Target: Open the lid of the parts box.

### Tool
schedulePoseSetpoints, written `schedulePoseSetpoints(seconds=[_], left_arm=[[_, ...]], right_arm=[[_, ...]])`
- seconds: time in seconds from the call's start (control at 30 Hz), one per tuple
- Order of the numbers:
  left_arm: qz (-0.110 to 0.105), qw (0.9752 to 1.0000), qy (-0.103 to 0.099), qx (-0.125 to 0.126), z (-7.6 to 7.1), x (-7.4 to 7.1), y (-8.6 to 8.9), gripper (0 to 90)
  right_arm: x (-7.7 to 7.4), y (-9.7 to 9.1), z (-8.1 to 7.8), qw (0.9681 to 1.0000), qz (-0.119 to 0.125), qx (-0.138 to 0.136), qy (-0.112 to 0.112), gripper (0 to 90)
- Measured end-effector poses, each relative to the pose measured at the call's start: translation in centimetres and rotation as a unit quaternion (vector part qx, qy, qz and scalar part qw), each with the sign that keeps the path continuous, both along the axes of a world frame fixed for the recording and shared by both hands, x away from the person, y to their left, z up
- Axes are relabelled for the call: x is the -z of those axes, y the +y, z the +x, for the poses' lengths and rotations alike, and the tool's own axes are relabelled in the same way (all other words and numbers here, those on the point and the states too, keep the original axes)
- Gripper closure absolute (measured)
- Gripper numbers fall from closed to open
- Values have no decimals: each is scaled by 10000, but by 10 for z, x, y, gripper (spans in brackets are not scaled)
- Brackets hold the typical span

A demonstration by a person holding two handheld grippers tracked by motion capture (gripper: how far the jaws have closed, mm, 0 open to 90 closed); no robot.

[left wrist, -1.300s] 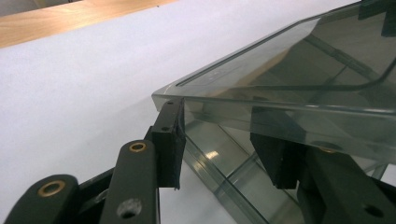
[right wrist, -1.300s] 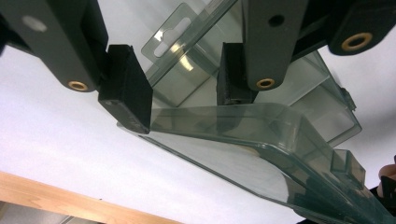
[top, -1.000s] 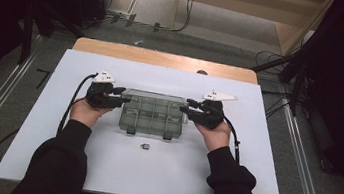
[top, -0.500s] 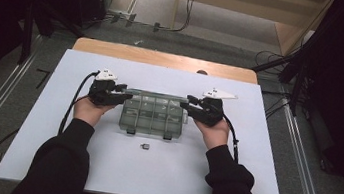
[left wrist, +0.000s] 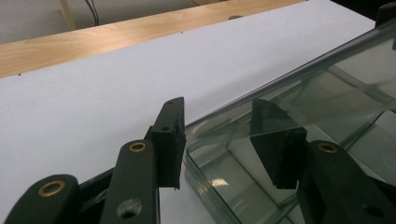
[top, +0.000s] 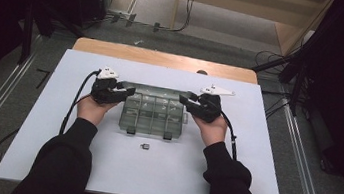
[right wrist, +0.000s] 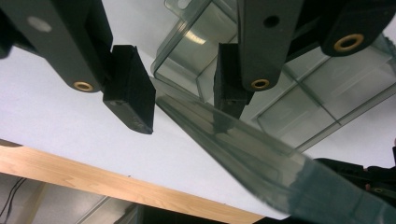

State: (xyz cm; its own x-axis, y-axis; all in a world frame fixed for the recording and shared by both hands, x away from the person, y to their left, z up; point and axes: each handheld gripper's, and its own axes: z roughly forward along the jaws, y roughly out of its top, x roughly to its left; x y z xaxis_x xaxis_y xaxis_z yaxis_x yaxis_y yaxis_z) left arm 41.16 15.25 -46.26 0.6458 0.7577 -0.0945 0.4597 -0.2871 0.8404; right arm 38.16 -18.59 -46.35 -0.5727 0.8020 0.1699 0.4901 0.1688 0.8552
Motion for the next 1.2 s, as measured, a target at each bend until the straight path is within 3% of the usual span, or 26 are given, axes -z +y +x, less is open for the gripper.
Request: schedulePoseSetpoints(seconds=[0.67, 1.2], left_arm=[[-169, 9994, -153, -261, 7, 7, -6, 555], [-153, 9982, -322, -483, 12, 16, -14, 556]], right_arm=[[7, 2, 10, 9994, 103, 329, -75, 647], [9, 8, 22, 9984, 75, 546, -155, 645]])
